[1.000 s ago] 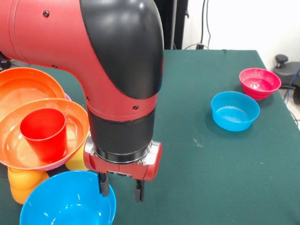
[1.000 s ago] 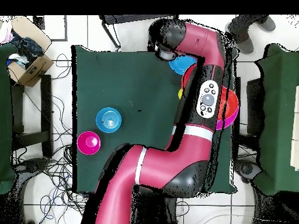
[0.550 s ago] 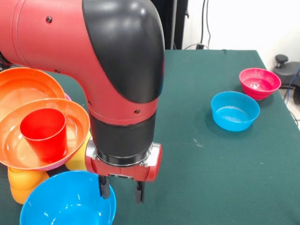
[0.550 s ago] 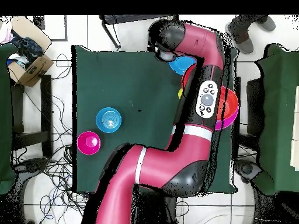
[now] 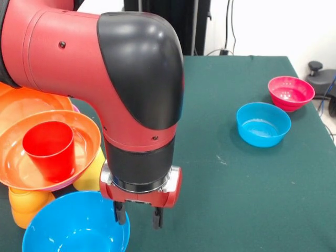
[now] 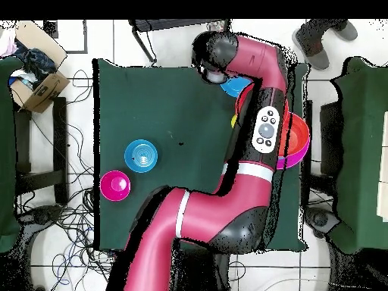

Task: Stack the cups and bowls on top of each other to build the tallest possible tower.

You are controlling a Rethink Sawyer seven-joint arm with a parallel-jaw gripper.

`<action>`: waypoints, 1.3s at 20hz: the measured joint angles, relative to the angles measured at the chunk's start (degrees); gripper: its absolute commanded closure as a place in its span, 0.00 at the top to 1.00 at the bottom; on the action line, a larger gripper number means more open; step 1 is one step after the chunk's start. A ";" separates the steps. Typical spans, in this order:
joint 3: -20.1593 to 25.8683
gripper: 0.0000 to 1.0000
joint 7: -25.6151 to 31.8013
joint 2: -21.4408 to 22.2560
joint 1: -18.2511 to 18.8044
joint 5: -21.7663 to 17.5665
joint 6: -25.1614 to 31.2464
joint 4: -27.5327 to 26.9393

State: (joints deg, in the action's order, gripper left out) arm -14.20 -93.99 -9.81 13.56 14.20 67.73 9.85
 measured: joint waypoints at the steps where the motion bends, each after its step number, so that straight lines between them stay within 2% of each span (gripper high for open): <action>1: 0.00 1.00 0.00 -0.01 0.00 -0.01 -0.11 0.00; 14: 0.01 1.00 0.07 0.16 0.00 -0.54 -5.51 1.78; 26: 0.02 1.00 0.31 -0.01 0.19 -1.53 -7.84 3.76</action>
State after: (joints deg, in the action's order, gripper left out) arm -14.17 -93.69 -9.82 13.76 12.67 59.90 13.61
